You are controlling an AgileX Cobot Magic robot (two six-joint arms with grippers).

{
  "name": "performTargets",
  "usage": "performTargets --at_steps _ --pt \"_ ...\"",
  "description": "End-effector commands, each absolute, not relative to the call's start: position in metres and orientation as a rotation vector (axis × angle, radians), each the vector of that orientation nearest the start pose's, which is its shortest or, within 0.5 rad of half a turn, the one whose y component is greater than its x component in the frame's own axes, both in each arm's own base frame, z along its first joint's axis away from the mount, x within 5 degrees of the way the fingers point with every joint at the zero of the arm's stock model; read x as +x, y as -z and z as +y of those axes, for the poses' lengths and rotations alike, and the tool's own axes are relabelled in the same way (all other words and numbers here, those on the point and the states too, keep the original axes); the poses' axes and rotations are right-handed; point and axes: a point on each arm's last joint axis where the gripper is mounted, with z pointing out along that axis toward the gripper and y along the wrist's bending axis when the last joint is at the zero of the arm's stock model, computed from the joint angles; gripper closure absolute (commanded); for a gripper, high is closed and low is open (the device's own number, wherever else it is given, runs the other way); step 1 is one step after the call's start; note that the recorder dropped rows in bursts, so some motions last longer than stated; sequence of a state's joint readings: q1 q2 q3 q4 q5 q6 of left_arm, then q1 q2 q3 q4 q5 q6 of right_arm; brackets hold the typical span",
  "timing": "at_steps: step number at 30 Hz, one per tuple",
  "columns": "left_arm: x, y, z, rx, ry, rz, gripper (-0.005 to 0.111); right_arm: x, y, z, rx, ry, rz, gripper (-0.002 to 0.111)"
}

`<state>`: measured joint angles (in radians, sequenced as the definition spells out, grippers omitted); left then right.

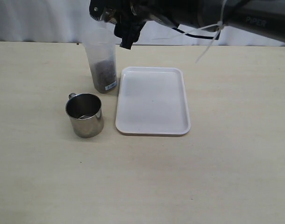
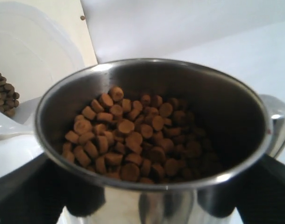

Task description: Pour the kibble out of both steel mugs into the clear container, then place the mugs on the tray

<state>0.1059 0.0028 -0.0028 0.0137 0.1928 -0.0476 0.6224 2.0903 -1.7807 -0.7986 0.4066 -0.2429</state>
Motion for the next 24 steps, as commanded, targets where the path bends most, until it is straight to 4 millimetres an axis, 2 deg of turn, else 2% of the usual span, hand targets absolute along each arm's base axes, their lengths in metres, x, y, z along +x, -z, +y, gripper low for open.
performTargets --at_steps 1,9,16,24 --pt "0.056 -0.196 0.006 -0.116 -0.054 1.669 0.107 0.42 -0.283 0.273 -1.399 0.534 1.495 0.104" --pt "0.056 -0.196 0.006 -0.116 -0.054 1.669 0.107 0.417 -0.284 0.281 -1.434 0.556 1.431 0.104" --pt "0.056 -0.196 0.006 -0.116 -0.054 1.669 0.107 0.419 -0.266 0.288 -1.497 0.623 1.402 0.104" --pt "0.056 -0.196 0.006 -0.116 -0.054 1.669 0.107 0.423 -0.268 0.283 -1.474 0.708 1.394 0.104"
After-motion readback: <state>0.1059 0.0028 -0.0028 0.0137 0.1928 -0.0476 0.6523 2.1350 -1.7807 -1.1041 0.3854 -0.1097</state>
